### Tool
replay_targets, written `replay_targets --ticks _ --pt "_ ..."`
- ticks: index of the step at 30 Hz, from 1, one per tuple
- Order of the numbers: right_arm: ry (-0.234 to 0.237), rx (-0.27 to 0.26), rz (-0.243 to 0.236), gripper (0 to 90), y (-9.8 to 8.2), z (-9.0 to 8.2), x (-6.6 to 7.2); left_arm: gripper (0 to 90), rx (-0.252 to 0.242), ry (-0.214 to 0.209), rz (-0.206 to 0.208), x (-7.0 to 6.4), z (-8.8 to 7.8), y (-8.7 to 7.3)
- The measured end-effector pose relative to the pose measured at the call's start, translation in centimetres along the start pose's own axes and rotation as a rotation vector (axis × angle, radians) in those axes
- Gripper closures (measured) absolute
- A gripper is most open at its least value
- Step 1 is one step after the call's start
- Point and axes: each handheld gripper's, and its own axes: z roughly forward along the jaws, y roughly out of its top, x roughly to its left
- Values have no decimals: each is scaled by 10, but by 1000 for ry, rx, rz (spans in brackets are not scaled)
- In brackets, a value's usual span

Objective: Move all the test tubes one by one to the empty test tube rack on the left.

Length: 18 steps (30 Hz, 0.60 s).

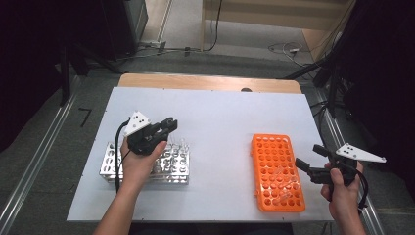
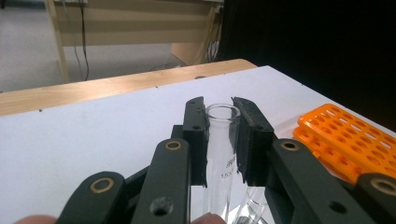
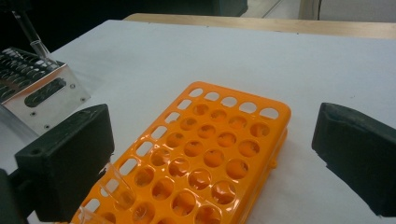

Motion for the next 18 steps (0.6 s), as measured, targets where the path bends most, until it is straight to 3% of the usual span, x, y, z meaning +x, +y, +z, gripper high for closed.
replay_targets --ticks 11,18 --pt "2 3 0 0 -1 1 0 756 48 -25 -1 -4 3 -7" --pt "31 -6 -3 0 0 3 2 754 127 -19 10 -5 3 -10"
